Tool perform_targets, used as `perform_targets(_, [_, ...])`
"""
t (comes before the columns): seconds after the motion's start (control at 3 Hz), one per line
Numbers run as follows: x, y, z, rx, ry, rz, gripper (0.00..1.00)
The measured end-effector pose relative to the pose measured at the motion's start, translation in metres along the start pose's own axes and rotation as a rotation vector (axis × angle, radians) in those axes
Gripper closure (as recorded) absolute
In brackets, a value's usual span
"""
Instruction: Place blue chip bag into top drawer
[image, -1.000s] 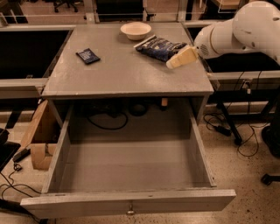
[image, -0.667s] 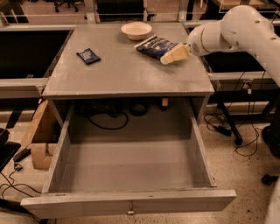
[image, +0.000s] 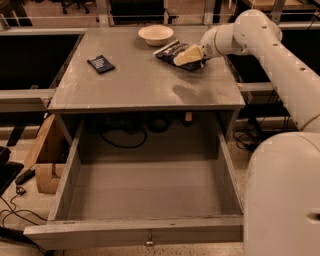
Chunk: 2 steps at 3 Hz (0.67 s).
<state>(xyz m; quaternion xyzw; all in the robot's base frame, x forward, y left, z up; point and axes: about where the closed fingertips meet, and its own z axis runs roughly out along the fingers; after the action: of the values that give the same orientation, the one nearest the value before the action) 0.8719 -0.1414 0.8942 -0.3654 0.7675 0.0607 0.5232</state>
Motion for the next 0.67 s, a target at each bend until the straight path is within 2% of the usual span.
perform_targets(0.33, [-0.0107,0.0155,0.0240,-0.066,-0.006,0.005,0.19])
perform_targets(0.67, [-0.0137,0.0142,0.0230,-0.066,-0.010,0.004,0.42])
